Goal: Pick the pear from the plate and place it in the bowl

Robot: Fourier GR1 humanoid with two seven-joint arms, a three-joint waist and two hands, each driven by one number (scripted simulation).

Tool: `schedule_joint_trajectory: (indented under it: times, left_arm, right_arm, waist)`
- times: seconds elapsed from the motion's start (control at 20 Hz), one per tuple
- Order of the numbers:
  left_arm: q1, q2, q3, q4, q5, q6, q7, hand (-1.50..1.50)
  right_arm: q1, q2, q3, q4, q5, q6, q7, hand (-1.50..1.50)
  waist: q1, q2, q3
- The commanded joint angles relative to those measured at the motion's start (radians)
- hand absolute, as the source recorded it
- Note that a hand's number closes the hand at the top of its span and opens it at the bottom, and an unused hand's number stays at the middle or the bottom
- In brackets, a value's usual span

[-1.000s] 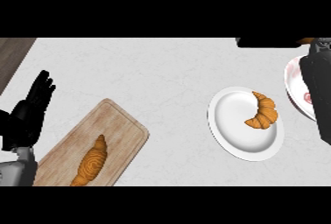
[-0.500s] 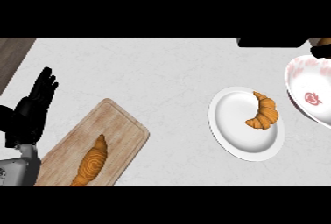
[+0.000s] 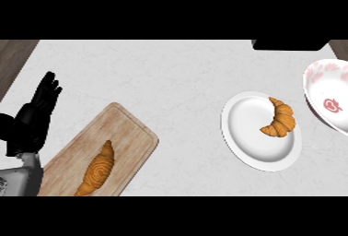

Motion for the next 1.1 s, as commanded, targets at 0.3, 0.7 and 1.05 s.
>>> schedule_joint_trajectory:
  times: [0.3, 0.7, 1.05]
  left_arm:
    - [0.034, -0.016, -0.019, -0.042, -0.026, -0.001, -0.007, 0.0]
    - [0.024, 0.01, 0.03, -0.017, 0.015, -0.023, 0.017, 0.0]
    - [0.011, -0.038, 0.006, -0.007, -0.03, 0.031, 0.011, 0.0]
  right_arm:
    - [0.045, -0.078, -0.153, 0.25, -0.173, 0.09, -0.239, -1.5]
    - [0.058, -0.016, -0.406, 0.076, -0.463, -0.096, -0.513, -1.5]
    - [0.185, -0.055, -0.581, -0.046, -0.711, 0.067, -0.635, -1.5]
  waist:
    - [0.008, 0.002, 0.003]
    - [-0.027, -0.011, 0.004]
    - [-0.039, -0.013, 0.0]
